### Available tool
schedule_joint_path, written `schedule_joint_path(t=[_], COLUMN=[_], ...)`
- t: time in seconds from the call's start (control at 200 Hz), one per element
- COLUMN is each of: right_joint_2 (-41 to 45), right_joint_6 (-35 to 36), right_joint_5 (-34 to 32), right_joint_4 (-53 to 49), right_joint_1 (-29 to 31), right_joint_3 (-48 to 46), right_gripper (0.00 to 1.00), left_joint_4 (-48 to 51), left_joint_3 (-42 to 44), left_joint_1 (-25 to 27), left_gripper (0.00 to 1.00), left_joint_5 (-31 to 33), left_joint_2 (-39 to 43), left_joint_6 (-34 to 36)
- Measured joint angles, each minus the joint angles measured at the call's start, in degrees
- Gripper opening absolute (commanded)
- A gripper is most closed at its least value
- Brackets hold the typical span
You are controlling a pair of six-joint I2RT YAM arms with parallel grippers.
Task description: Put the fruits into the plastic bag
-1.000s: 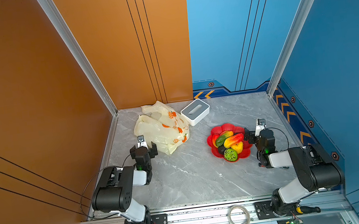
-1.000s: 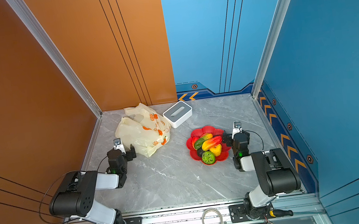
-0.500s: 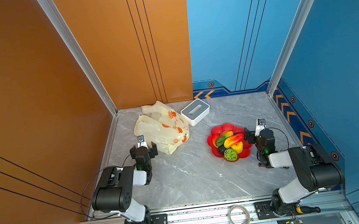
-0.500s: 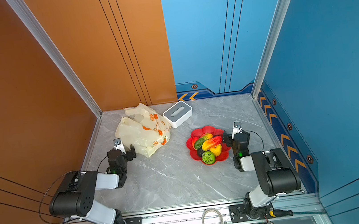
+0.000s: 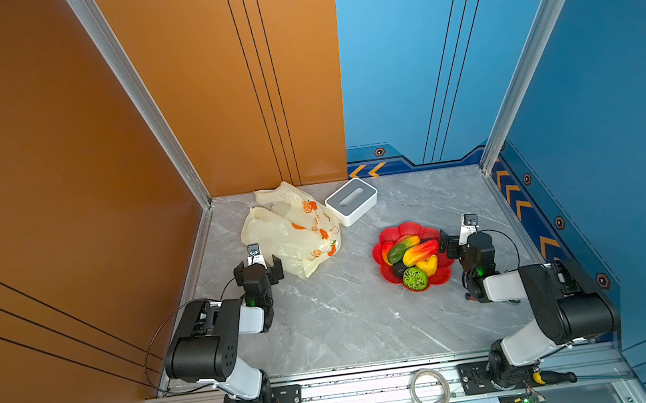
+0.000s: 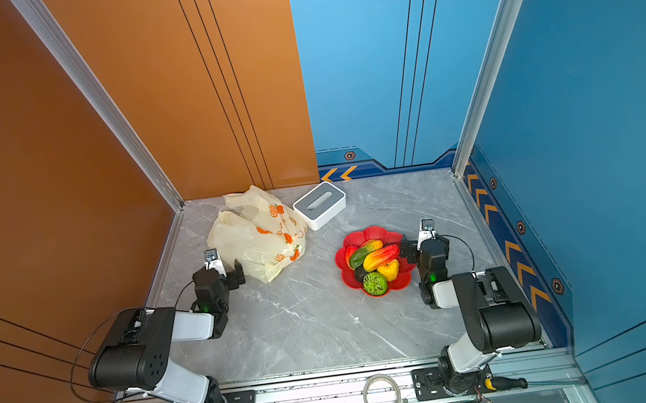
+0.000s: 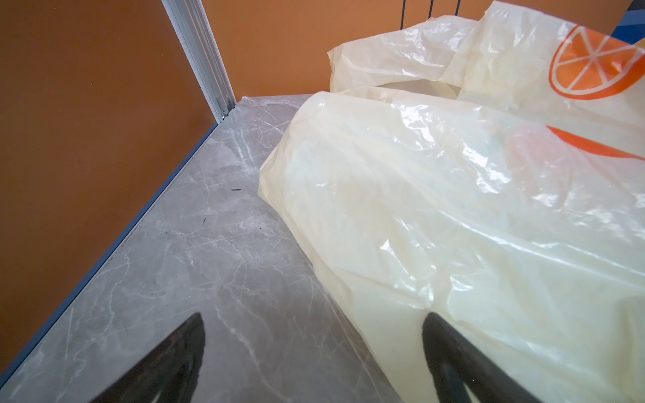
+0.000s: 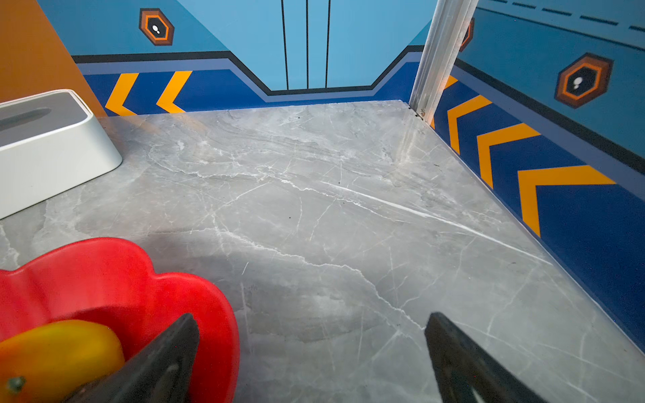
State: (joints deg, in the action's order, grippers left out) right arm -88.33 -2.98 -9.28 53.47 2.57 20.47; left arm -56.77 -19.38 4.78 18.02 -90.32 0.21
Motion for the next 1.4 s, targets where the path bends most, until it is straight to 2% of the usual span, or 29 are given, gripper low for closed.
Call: schedule_joint_path(t=[0.531, 0.746, 0.916, 1.111, 1.257, 1.402], right_joint_2=[0.09, 5.44, 11.32, 20.0, 26.88, 34.32], right_joint_6=[-0.35, -1.81, -2.8, -5.53, -8.59, -13.94], right_joint_5=[-0.26, -1.88, -3.78, -5.38, -5.25, -3.32], right_joint_4=[0.09, -2.05, -6.45, -15.13, -23.45, -33.9], right_joint_1=[-0.09, -1.25, -1.25, -1.55, -1.68, -2.16], right_joint_3=[-0.11, -0.7, -0.66, 1.27, 5.27, 9.33], right_gripper=[1.0, 1.0, 1.0, 1.0, 1.0, 1.0], left_joint_4=[1.27, 5.77, 11.61, 31.5, 46.8, 60.46], left_joint_3=[-0.2, -0.76, -2.08, -10.86, -17.86, -19.5], left_joint_1=[-1.4, -1.33, -0.74, -1.53, -2.16, -2.14], left_gripper=[0.98, 0.98, 0.98, 0.98, 0.98, 0.98], left_joint_5=[-0.5, 0.26, 4.48, 11.58, 12.15, 10.4], left_joint_2=[0.42, 6.05, 12.02, 19.45, 23.76, 29.51], left_joint_6=[-0.22, -0.37, -1.49, -11.45, -18.97, -26.1])
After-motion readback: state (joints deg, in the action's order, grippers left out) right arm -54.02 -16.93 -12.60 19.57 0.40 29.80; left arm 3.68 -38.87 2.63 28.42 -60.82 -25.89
